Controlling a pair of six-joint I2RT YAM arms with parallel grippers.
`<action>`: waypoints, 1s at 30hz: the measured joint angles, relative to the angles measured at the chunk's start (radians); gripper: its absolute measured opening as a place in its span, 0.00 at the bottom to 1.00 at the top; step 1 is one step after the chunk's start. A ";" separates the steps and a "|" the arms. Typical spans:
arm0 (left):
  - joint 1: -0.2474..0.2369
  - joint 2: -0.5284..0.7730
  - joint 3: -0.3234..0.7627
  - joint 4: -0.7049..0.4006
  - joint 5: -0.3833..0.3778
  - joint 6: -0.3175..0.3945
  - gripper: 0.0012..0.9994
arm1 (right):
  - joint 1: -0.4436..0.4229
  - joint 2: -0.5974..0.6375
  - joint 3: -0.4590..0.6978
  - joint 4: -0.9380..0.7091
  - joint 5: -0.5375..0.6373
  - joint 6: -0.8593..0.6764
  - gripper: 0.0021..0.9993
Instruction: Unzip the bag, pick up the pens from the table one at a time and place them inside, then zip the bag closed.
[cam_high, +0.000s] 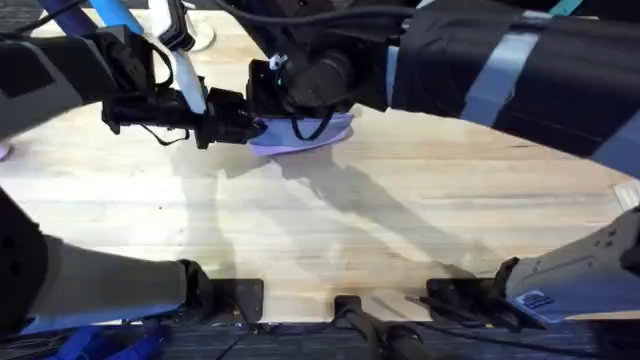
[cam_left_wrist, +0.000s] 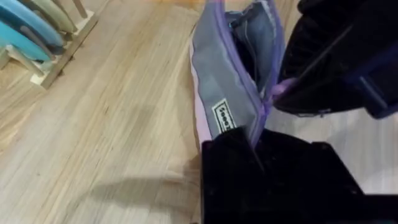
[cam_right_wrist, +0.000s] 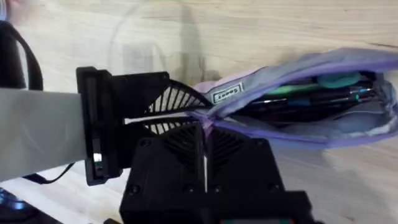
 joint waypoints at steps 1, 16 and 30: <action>0.000 0.000 0.000 -0.001 0.000 -0.003 0.05 | 0.000 0.000 0.000 0.000 0.000 -0.009 0.03; -0.003 0.000 0.000 0.002 0.000 -0.024 0.04 | -0.115 0.000 0.000 -0.074 -0.043 -0.217 0.03; -0.009 0.000 0.000 0.002 -0.011 -0.025 0.04 | -0.380 0.019 0.000 -0.129 -0.062 -0.313 0.03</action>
